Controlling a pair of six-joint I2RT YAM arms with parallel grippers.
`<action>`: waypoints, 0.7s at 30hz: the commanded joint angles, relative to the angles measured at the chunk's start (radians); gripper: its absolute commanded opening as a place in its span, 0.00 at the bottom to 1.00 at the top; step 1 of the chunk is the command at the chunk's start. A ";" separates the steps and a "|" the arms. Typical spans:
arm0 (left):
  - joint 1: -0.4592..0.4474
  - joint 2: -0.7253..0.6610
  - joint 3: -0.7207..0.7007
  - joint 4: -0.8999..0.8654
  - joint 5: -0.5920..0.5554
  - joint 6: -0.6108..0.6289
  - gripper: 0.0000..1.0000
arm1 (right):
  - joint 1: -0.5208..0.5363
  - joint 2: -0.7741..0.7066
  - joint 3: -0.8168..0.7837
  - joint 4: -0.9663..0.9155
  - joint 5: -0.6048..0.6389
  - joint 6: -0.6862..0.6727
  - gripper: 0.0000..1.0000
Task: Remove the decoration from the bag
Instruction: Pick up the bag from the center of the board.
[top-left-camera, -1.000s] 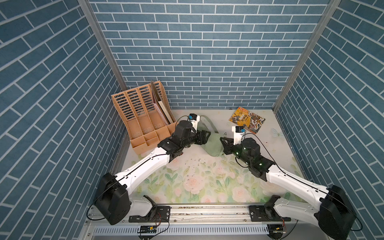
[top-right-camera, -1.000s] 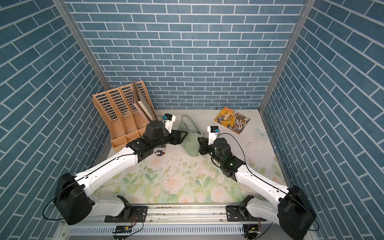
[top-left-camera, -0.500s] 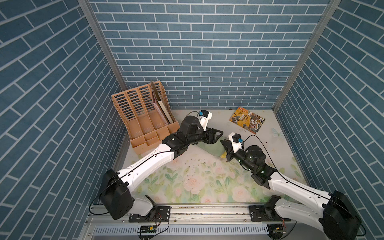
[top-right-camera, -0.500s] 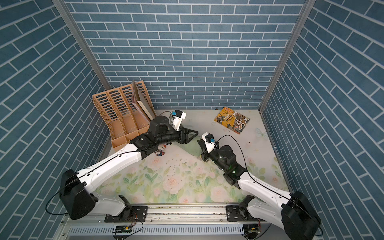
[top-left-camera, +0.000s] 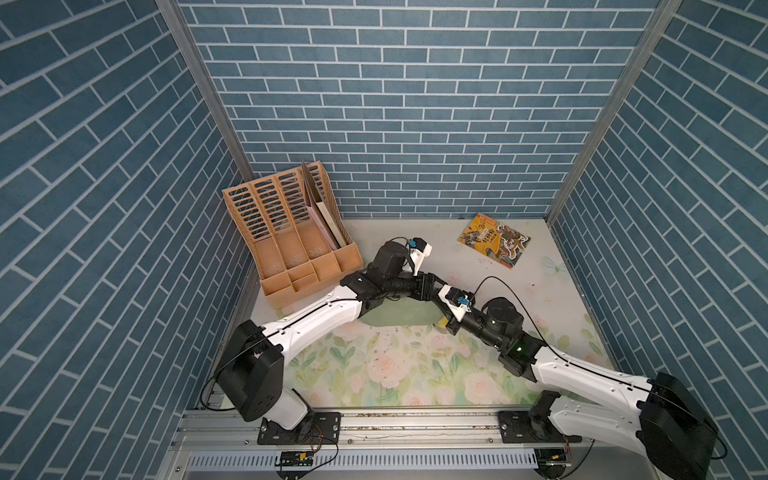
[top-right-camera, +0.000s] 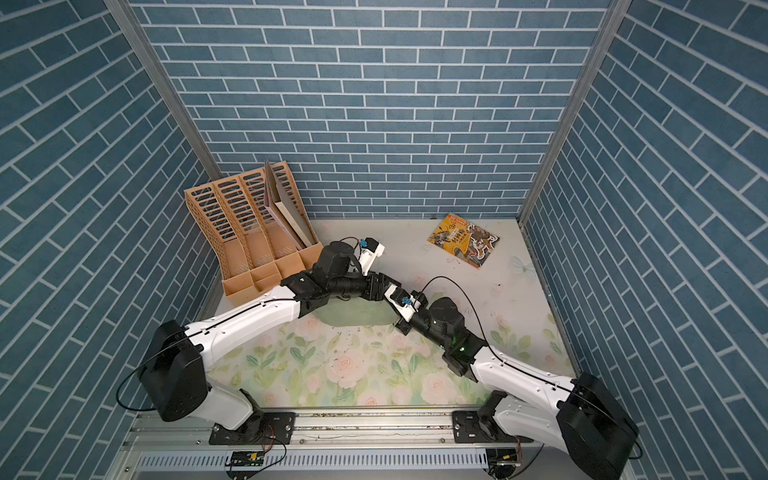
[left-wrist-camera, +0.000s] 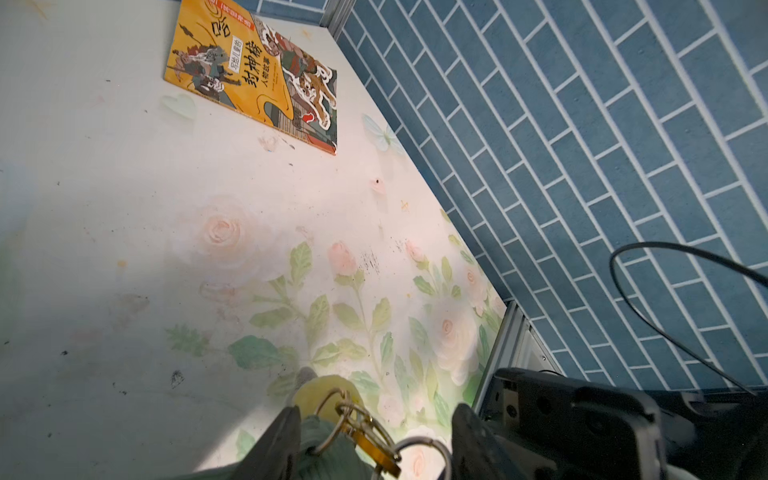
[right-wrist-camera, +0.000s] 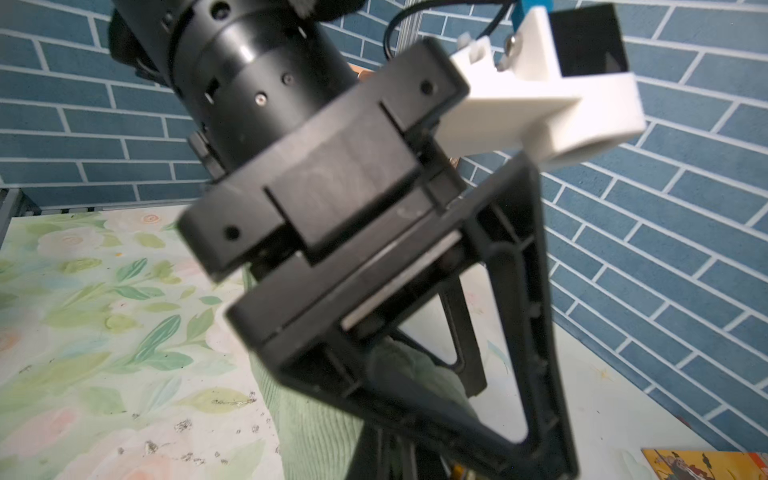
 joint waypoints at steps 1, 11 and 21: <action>-0.004 0.002 -0.054 0.056 0.051 -0.051 0.54 | 0.010 -0.002 -0.003 0.075 0.007 -0.034 0.00; 0.013 -0.016 -0.074 0.119 0.069 -0.093 0.19 | 0.013 0.005 -0.017 0.081 0.010 0.023 0.00; 0.043 -0.040 -0.082 0.170 0.100 -0.067 0.03 | 0.017 0.003 -0.045 0.093 0.013 0.137 0.07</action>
